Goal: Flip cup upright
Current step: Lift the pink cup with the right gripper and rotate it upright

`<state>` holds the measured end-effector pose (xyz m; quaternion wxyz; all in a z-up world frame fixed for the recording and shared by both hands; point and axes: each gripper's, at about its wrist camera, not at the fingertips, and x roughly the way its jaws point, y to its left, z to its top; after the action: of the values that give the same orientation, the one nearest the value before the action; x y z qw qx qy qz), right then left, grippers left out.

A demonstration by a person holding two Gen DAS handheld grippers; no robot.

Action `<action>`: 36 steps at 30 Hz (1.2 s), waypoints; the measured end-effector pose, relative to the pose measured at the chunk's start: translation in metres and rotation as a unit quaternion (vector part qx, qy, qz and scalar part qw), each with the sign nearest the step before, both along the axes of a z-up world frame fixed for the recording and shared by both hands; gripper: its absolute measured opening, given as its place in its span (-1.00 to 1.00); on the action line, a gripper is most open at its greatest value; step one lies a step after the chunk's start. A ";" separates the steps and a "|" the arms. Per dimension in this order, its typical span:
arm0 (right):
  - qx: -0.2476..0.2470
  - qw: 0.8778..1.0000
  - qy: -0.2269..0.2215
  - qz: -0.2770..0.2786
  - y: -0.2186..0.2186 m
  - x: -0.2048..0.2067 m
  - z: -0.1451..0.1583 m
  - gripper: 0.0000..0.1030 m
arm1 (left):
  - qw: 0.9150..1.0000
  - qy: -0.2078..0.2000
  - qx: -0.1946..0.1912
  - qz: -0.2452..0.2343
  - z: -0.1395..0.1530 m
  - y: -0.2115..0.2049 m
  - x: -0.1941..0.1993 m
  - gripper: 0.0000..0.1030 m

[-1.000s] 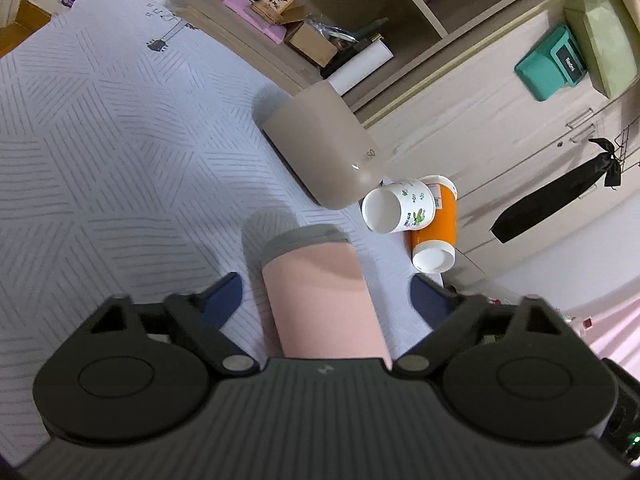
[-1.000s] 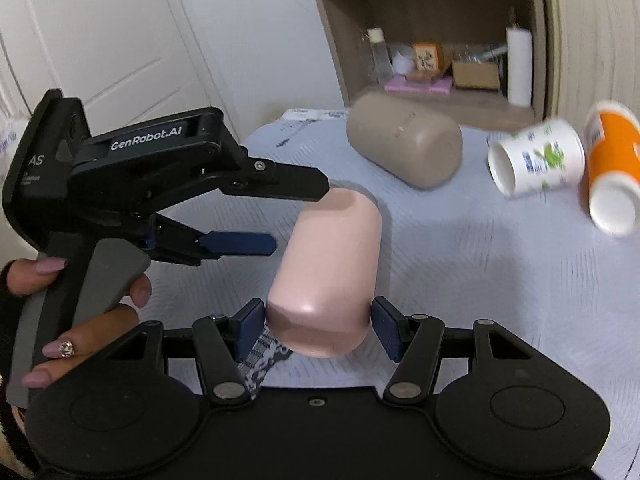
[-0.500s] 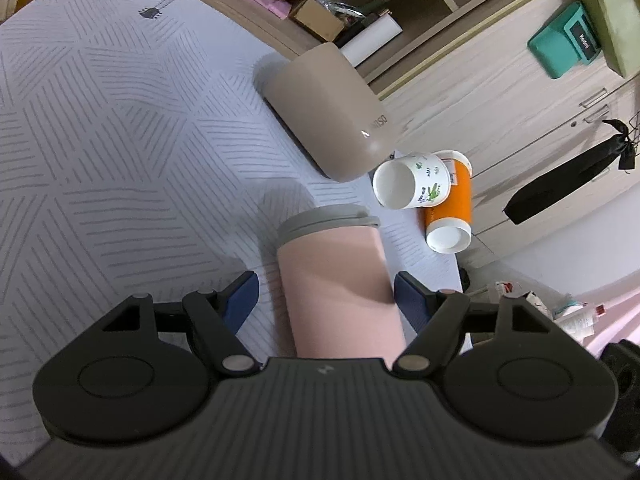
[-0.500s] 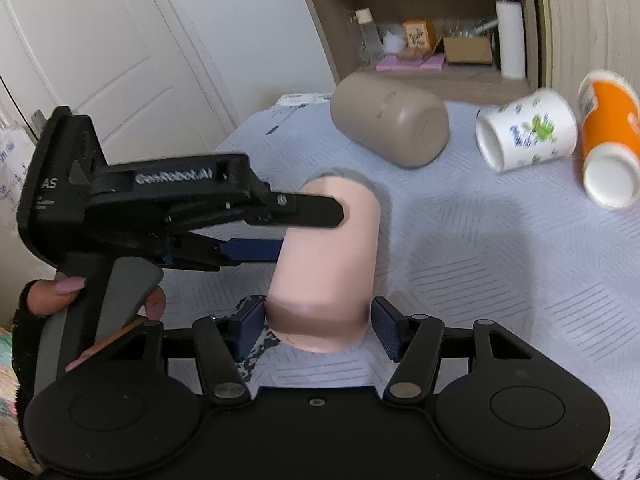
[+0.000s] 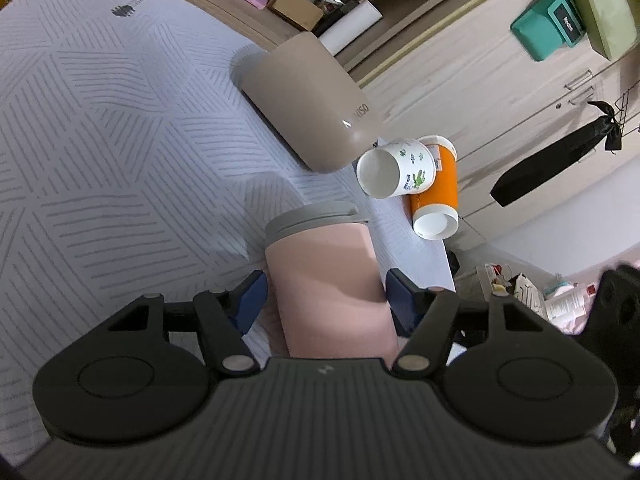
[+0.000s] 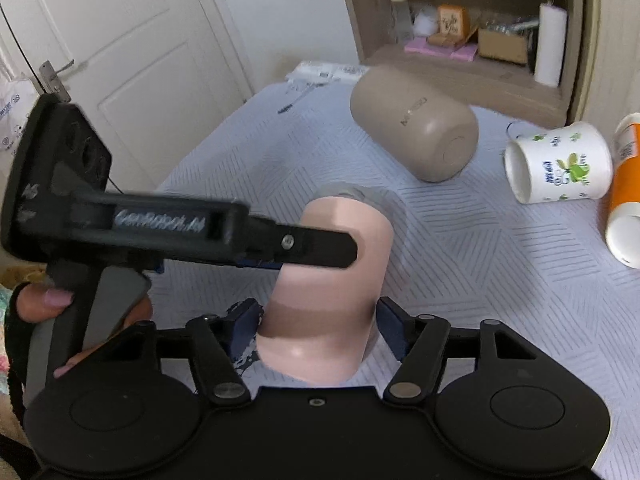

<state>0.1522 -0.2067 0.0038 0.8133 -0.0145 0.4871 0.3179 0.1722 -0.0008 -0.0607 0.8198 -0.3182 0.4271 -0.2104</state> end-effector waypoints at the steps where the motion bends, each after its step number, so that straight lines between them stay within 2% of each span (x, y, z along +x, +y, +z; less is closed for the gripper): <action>1: 0.001 1.000 0.010 0.001 0.001 0.006 -0.002 0.40 | 1.000 0.005 -0.005 -0.004 -0.002 -0.002 0.003 0.25; 4: 0.007 1.000 0.026 0.000 0.003 0.015 -0.008 0.43 | 1.000 0.015 -0.017 -0.009 -0.007 -0.002 0.005 0.25; 12: 0.028 1.000 0.006 -0.007 -0.004 0.002 -0.012 0.42 | 1.000 0.004 -0.015 -0.019 -0.007 -0.003 0.002 0.26; 20: 0.025 0.995 -0.098 0.011 -0.011 -0.046 -0.009 0.42 | 0.997 -0.071 0.003 -0.040 0.001 -0.006 -0.023 0.26; 25: 0.021 0.989 -0.144 0.036 -0.010 -0.065 -0.006 0.40 | 0.992 -0.115 0.019 -0.048 0.007 -0.002 -0.044 0.26; 32: 0.005 0.983 -0.178 0.047 0.007 -0.075 0.001 0.38 | 0.985 -0.148 0.067 -0.049 0.021 0.005 -0.056 0.25; 36: 0.020 0.982 -0.183 0.049 0.011 -0.072 0.000 0.36 | 0.981 -0.164 0.093 -0.037 0.027 0.009 -0.058 0.25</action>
<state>0.0799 -0.1956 0.0040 0.8721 -0.0800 0.3228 0.3589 0.1139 0.0084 -0.0333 0.8961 -0.1860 0.3165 -0.2495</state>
